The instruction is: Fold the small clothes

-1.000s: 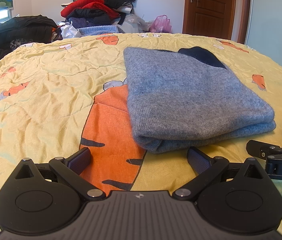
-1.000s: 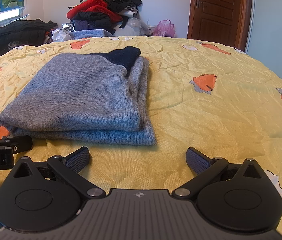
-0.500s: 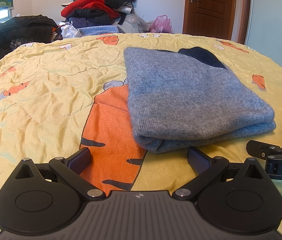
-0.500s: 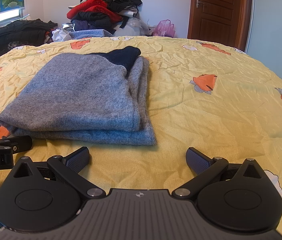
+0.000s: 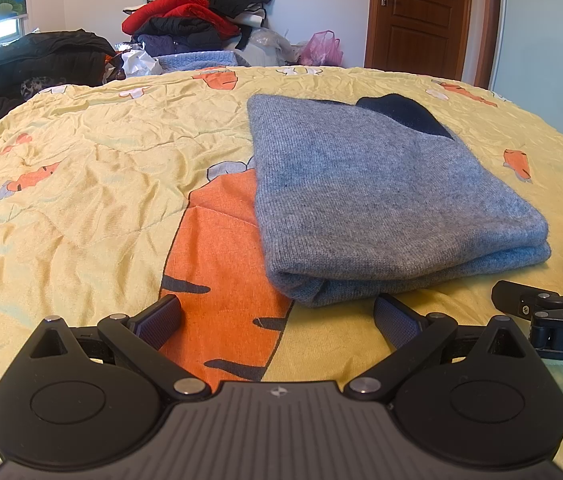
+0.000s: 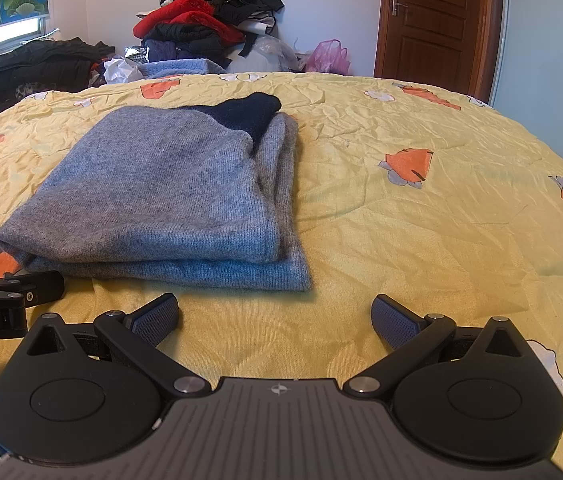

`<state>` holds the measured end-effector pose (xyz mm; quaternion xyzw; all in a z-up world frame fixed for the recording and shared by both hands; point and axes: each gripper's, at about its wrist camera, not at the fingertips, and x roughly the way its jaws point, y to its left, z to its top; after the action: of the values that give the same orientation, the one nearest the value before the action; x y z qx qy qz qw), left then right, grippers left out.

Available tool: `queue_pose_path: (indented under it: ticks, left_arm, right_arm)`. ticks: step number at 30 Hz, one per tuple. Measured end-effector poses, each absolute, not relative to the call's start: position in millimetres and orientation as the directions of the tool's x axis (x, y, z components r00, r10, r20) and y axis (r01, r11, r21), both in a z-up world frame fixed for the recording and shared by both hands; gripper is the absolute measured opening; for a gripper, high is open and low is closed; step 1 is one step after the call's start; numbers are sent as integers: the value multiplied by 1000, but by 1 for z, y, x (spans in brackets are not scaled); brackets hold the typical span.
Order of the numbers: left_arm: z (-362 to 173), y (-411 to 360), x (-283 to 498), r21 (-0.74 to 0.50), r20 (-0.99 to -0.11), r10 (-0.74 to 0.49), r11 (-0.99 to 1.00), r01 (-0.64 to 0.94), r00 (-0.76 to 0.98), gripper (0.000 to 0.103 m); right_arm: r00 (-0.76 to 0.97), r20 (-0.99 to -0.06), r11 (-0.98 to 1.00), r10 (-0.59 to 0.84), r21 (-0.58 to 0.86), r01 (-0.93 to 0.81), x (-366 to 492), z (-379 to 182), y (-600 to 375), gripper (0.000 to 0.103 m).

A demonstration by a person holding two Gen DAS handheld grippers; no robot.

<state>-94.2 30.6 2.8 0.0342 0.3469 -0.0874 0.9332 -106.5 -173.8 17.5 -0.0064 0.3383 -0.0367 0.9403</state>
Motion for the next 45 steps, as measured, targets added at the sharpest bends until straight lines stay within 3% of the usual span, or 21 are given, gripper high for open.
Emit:
queue_pose_path:
  ticks: [45]
  left_arm:
    - [5, 27, -93, 10, -678, -118, 985, 170, 726, 103]
  right_arm:
    - [767, -637, 997, -74, -36, 66, -107, 18, -173, 103]
